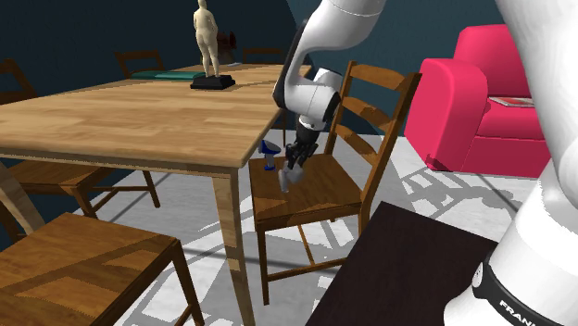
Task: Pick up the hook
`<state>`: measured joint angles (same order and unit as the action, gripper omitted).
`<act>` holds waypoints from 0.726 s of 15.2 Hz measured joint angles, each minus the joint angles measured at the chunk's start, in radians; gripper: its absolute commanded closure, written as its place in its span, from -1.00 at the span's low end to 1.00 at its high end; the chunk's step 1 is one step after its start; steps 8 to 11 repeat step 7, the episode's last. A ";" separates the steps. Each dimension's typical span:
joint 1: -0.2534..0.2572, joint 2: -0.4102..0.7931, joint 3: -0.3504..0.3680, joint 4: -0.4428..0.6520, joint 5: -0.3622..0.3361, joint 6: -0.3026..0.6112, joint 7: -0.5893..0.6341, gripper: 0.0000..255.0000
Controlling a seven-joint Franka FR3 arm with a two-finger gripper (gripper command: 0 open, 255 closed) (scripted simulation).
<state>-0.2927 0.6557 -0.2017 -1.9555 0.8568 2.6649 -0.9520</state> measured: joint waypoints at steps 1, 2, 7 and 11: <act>0.005 -0.013 -0.006 -0.008 -0.007 -0.005 0.008 1.00; 0.011 -0.025 -0.011 -0.014 -0.013 -0.010 0.015 1.00; 0.031 -0.075 -0.041 -0.028 -0.053 -0.044 0.054 1.00; 0.031 -0.075 -0.041 -0.028 -0.053 -0.044 0.054 1.00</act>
